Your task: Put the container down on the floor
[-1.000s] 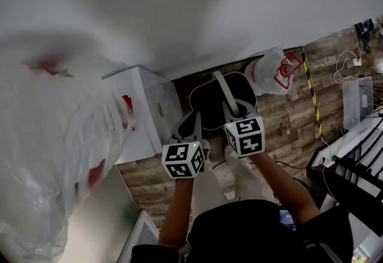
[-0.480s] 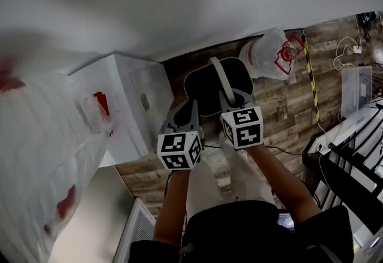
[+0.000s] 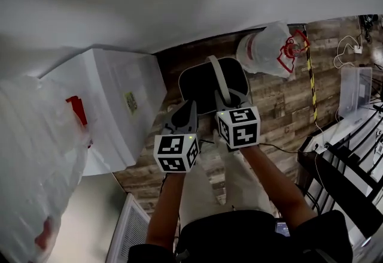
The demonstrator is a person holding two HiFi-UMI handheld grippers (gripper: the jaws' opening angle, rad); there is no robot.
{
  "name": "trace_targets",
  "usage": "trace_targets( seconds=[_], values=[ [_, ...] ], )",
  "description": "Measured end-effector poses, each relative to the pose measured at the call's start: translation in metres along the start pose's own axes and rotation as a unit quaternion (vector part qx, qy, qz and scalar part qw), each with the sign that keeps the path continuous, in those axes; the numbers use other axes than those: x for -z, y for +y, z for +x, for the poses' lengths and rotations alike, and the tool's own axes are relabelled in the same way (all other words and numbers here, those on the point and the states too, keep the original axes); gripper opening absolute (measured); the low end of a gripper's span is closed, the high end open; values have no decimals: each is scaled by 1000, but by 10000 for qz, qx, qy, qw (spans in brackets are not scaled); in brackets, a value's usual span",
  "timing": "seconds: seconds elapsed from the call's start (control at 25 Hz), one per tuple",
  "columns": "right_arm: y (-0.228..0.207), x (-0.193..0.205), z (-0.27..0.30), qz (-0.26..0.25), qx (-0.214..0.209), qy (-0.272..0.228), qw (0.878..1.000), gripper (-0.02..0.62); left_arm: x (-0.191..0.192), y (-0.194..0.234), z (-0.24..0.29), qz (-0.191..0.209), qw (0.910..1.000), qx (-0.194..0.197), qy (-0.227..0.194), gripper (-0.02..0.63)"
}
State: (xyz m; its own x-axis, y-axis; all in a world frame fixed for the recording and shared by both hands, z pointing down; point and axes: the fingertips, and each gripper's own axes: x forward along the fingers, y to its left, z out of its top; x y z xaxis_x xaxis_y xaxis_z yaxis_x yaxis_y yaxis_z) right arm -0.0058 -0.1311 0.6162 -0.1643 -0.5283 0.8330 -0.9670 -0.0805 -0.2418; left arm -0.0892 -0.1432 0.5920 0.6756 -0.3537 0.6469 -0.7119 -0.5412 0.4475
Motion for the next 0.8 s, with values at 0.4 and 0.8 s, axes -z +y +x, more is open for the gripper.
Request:
trace_targets(
  seconds=[0.4, 0.8],
  values=[
    [-11, 35, 30, 232, -11, 194, 9995, 31, 30, 10, 24, -97, 9998, -11, 157, 14],
    [-26, 70, 56, 139, 129, 505, 9985, 31, 60, 19, 45, -202, 9993, 10, 330, 14]
  ],
)
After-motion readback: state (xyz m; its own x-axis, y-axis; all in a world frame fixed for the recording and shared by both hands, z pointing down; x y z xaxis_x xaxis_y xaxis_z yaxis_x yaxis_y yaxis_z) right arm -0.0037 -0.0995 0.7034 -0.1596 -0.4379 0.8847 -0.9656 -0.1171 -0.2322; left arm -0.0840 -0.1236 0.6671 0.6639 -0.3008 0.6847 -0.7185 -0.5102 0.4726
